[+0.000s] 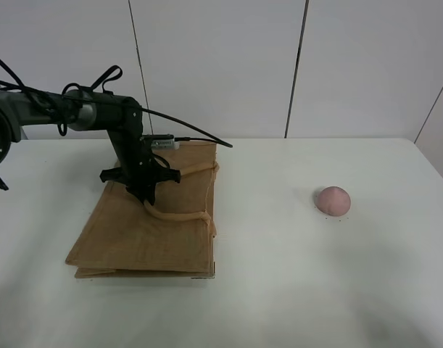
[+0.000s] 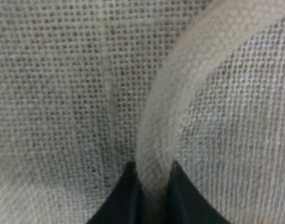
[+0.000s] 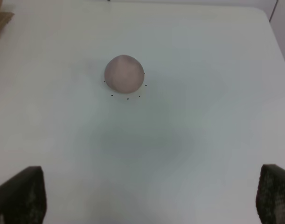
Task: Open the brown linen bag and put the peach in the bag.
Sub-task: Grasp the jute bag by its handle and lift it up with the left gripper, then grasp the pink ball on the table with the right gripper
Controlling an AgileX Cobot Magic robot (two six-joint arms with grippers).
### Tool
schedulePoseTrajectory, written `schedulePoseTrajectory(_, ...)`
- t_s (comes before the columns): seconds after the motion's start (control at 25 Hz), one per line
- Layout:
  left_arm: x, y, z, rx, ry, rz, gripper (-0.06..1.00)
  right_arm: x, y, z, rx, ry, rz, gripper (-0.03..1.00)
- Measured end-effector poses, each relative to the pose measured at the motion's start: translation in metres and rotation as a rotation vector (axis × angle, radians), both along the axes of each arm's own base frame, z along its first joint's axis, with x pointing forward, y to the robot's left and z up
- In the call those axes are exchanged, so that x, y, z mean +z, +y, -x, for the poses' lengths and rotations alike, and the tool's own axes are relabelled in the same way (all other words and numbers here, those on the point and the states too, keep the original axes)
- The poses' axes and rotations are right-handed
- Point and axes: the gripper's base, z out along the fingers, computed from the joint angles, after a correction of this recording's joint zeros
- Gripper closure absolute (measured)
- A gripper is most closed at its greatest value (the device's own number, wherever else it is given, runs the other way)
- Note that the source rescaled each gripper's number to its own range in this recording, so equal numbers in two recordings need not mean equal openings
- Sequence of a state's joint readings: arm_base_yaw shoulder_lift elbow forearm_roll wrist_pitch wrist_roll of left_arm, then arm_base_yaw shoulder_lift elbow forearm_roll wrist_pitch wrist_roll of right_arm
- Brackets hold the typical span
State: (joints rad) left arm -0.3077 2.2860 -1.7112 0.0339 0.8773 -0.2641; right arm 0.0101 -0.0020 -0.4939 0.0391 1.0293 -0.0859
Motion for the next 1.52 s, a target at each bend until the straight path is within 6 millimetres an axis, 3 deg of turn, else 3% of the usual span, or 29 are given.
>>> schedulePoseTrajectory(0.12, 0.019, 0.0, -0.005, -0.009, 0.005, -0.022, 0.93, 0.0, 0.0, 0.0, 0.0, 0.0, 0.0, -0.03)
schedulePoseTrajectory(0.2, 0.043, 0.0, -0.009, -0.017, -0.031, -0.021, 0.93, 0.0, 0.0, 0.0, 0.0, 0.0, 0.0, -0.03)
schedulePoseTrajectory(0.44, 0.143, 0.001, -0.008, -0.059, -0.206, 0.017, 0.94, 0.0, 0.0, 0.0, 0.0, 0.0, 0.0, -0.03)
schedulePoseTrajectory(0.68, 0.218, 0.007, 0.015, -0.078, -0.349, 0.062, 0.94, 0.0, 0.0, 0.0, 0.0, 0.0, 0.0, -0.03)
schedulePoseTrajectory(0.92, 0.275, 0.017, 0.047, -0.095, -0.481, 0.093, 0.94, 0.0, 0.0, 0.0, 0.0, 0.0, 0.0, -0.03)
schedulePoseTrajectory(1.12, 0.304, 0.024, 0.068, -0.1, -0.554, 0.11, 0.94, 0.0, 0.0, 0.0, 0.0, 0.0, 0.0, -0.03)
schedulePoseTrajectory(1.36, 0.308, 0.023, 0.072, -0.101, -0.558, 0.132, 0.94, 0.0, 0.0, -0.001, -0.001, 0.009, 0.001, -0.03)
schedulePoseTrajectory(1.52, 0.308, 0.022, 0.072, -0.106, -0.553, 0.15, 0.94, 0.009, 0.0, -0.023, -0.014, 0.107, -0.017, -0.03)
